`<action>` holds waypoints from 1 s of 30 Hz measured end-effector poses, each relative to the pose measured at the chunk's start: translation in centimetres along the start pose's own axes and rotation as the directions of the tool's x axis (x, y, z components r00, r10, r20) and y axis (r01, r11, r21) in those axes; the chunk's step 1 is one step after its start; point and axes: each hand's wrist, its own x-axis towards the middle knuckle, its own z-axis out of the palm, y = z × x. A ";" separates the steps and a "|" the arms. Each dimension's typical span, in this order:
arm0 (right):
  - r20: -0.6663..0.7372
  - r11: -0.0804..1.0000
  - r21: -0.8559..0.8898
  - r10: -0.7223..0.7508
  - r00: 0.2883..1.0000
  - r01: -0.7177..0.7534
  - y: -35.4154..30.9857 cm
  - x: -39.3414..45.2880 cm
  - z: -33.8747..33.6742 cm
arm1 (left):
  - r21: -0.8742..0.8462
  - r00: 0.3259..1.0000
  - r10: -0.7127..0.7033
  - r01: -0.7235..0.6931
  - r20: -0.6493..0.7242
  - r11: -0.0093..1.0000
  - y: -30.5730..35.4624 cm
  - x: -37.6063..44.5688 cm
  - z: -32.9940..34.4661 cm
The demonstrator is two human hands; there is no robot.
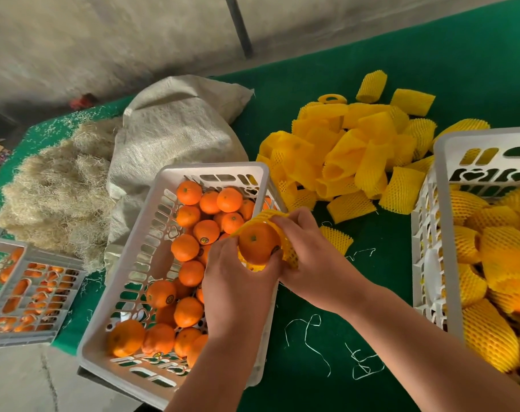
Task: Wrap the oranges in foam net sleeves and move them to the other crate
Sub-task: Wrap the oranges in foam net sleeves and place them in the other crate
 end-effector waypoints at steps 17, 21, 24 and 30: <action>-0.091 0.983 0.112 -0.138 0.986 0.148 -1.7 -0.8 -0.9 | -0.026 0.973 0.219 -0.221 -0.069 0.975 -1.4 0.9 -1.7; -0.198 0.981 0.194 0.034 0.980 0.005 -1.4 0.0 -1.4 | -0.164 0.980 0.177 -0.189 -0.088 0.968 -1.6 0.3 -1.9; 0.049 0.938 0.295 0.176 0.983 -0.183 -1.1 0.2 -1.4 | -0.190 0.976 0.201 -0.213 -0.082 0.958 -1.3 0.0 -1.5; 0.115 0.866 0.407 0.268 0.957 -0.291 -1.0 0.1 -0.1 | -0.056 0.960 0.279 -0.280 -0.021 0.958 -0.9 -1.1 0.1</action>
